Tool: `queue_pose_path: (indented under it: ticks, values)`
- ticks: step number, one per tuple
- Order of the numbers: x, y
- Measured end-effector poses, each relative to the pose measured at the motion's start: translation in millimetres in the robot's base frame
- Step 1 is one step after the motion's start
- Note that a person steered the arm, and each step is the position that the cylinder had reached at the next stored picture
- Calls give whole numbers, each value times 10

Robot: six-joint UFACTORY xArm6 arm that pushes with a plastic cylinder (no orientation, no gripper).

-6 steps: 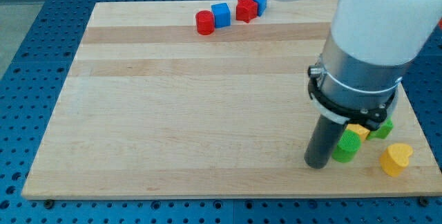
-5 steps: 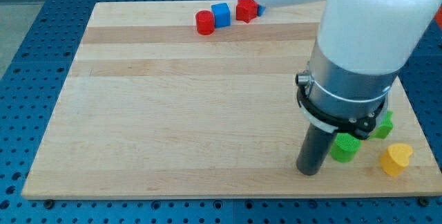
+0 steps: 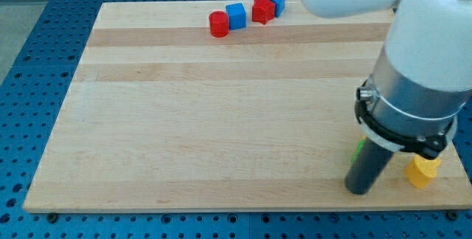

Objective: Place the green circle to the left of yellow hexagon

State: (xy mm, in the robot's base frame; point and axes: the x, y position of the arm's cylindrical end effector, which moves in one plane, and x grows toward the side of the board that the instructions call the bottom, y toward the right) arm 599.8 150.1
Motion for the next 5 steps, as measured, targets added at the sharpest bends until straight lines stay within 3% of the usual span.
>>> queue_pose_path:
  ticks: [5]
  values:
    - [-151,197]
